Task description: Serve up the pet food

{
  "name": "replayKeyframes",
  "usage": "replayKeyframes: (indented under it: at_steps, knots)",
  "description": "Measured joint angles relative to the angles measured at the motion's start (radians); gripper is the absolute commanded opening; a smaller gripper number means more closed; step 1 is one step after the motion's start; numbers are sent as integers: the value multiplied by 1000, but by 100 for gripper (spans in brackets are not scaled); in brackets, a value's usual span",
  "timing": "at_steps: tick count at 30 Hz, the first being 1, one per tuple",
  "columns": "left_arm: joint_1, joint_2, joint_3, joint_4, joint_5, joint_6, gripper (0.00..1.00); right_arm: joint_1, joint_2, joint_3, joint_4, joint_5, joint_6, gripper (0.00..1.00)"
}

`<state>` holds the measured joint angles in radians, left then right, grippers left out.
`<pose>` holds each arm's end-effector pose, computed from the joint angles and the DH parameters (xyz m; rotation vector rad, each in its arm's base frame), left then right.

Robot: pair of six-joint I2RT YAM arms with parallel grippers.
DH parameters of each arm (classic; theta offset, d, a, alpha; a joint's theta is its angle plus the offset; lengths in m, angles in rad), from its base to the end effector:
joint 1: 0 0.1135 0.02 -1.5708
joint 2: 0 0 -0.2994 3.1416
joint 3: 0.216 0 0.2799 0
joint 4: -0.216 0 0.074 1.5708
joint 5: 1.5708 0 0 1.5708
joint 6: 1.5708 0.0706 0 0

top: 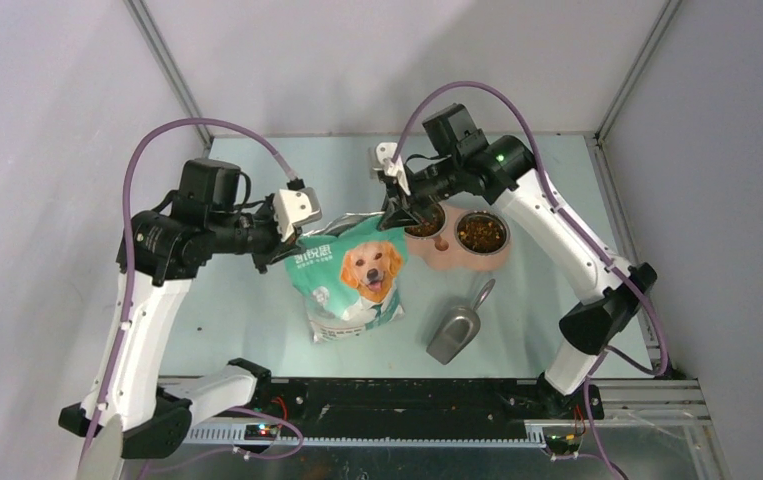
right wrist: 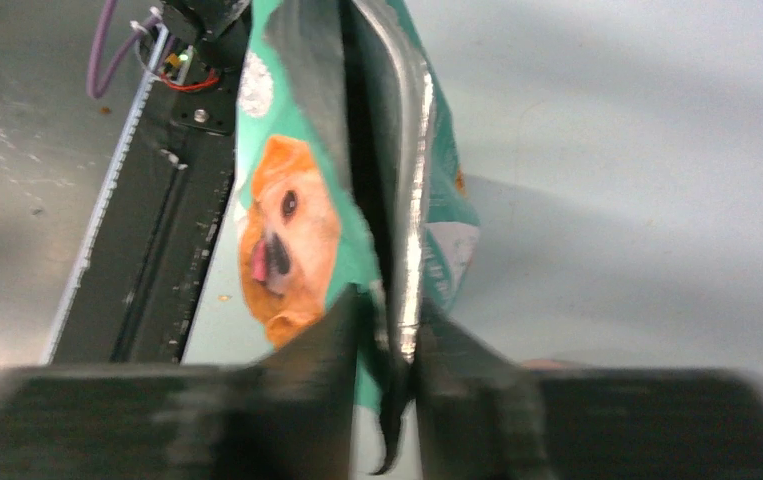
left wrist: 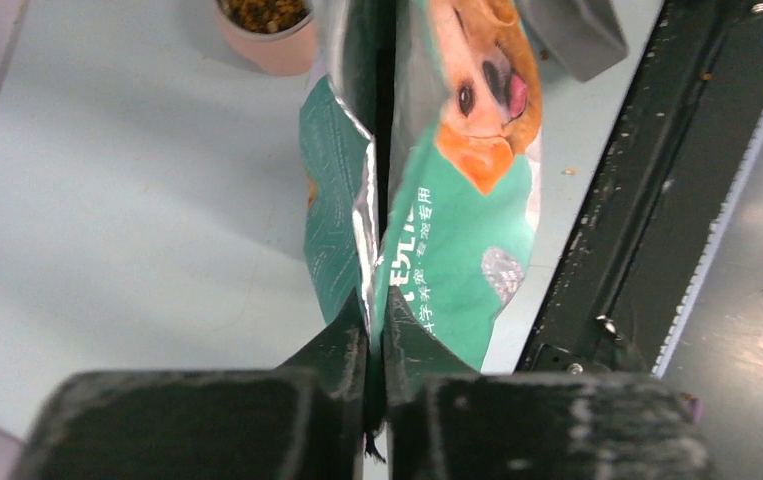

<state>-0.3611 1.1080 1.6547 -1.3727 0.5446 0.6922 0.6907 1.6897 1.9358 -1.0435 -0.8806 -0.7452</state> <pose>0.1553 -0.0977 0.4760 1.3631 1.8488 -0.4819 0.2653 0.2899 0.4505 -1.7397 1.3594 0.9972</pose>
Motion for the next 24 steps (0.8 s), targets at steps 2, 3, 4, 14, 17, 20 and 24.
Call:
replayKeyframes:
  at_steps: [2,3,4,14,17,20,24]
  knots:
    - [0,-11,-3,11,-31,8,34,-4,32,43,-10,-2,32,0]
    - [0,-19,-3,27,-47,13,33,-5,43,60,-11,0,49,0]
    - [2,-29,-1,38,-62,15,28,-4,51,72,-13,2,68,0]
    - [3,-71,-7,86,-84,42,0,-31,54,74,-11,-16,172,0]
    - [16,-91,-54,150,-79,41,0,-51,53,62,-3,-41,181,0]
    - [26,-103,-82,188,-68,42,25,-63,48,39,24,-61,186,0]
    - [26,-108,-84,160,-72,62,48,-70,28,13,28,-57,198,0]
